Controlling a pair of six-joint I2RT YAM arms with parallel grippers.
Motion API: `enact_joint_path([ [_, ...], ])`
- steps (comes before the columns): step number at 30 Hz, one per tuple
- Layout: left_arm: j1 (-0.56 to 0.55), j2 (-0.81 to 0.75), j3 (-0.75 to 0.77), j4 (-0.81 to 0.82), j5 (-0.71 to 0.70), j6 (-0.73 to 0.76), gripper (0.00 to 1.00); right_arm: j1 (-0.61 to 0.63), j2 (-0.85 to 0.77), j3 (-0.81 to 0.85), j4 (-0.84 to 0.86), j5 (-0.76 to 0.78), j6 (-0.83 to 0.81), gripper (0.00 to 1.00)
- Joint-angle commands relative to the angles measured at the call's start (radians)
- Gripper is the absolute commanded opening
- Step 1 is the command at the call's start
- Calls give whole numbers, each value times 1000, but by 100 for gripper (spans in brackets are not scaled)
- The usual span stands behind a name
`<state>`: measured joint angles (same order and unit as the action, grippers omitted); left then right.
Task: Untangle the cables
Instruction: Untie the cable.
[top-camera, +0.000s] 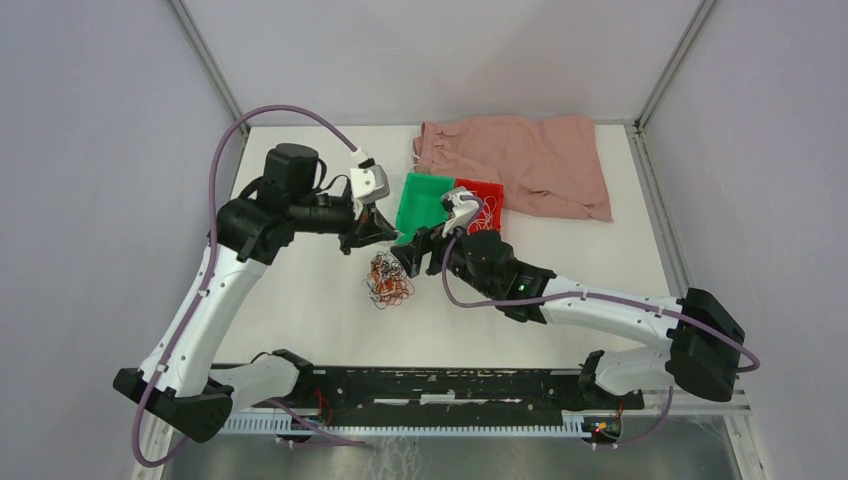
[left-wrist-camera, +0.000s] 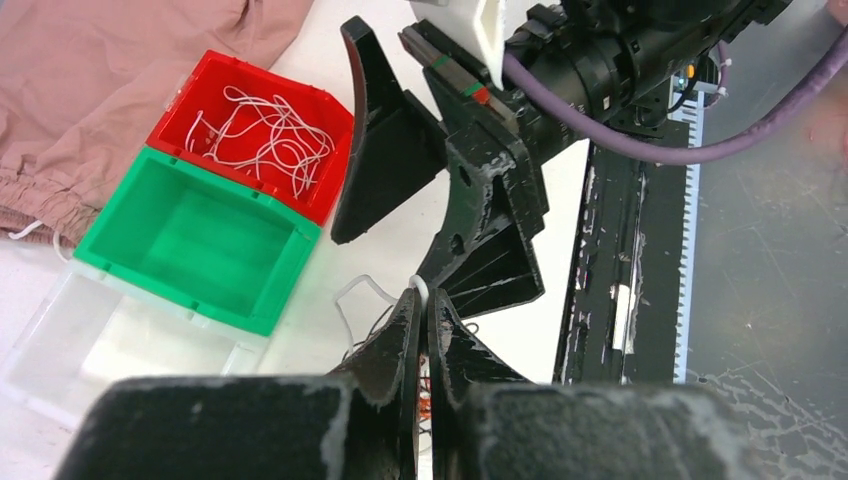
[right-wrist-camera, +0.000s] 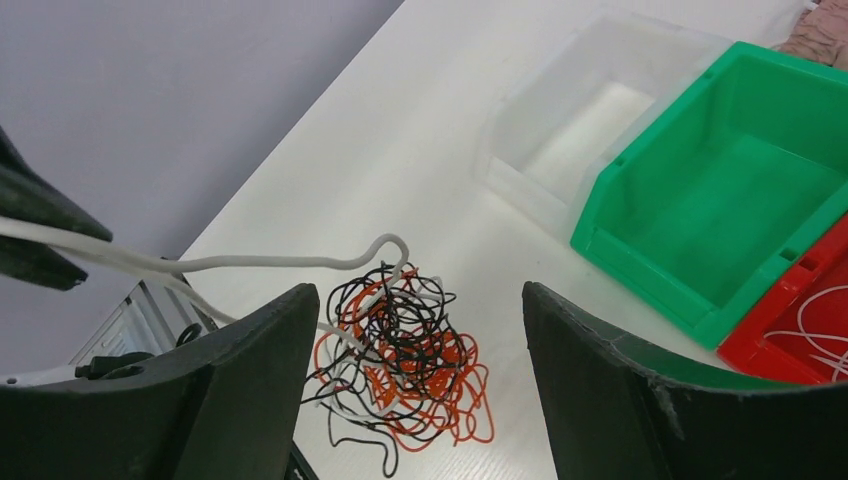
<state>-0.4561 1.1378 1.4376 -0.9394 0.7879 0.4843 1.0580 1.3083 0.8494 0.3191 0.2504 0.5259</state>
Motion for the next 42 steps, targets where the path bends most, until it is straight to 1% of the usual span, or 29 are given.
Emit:
enact_joint_path([
  [1,-5,-18,16,50,61,-35,3,-2,25,58,107,27,10,81],
  [3,-7,-15,20,64,71,-53,3,-2,50,57,147,13,34,82],
  [5,-6,-11,32,77,87,-71,3,-3,83,42,226,-8,68,83],
  [8,-8,6,70,82,116,-98,3,-2,141,29,341,-51,120,84],
  [10,-10,19,102,82,139,-114,3,-2,177,35,377,-68,150,84],
  [15,-15,49,196,84,177,-153,3,-2,240,15,404,-42,164,82],
  [24,-18,86,386,101,168,-181,3,-2,307,-84,424,21,141,79],
  [28,-17,91,438,146,152,-213,3,-2,331,-108,428,33,143,77],
  [34,-17,105,509,157,112,-204,3,-2,333,-132,412,41,141,75],
  [37,-17,112,553,186,60,-182,3,-2,338,-142,389,61,133,74],
  [42,-17,129,647,243,-72,-117,3,-1,354,-162,390,74,135,73],
])
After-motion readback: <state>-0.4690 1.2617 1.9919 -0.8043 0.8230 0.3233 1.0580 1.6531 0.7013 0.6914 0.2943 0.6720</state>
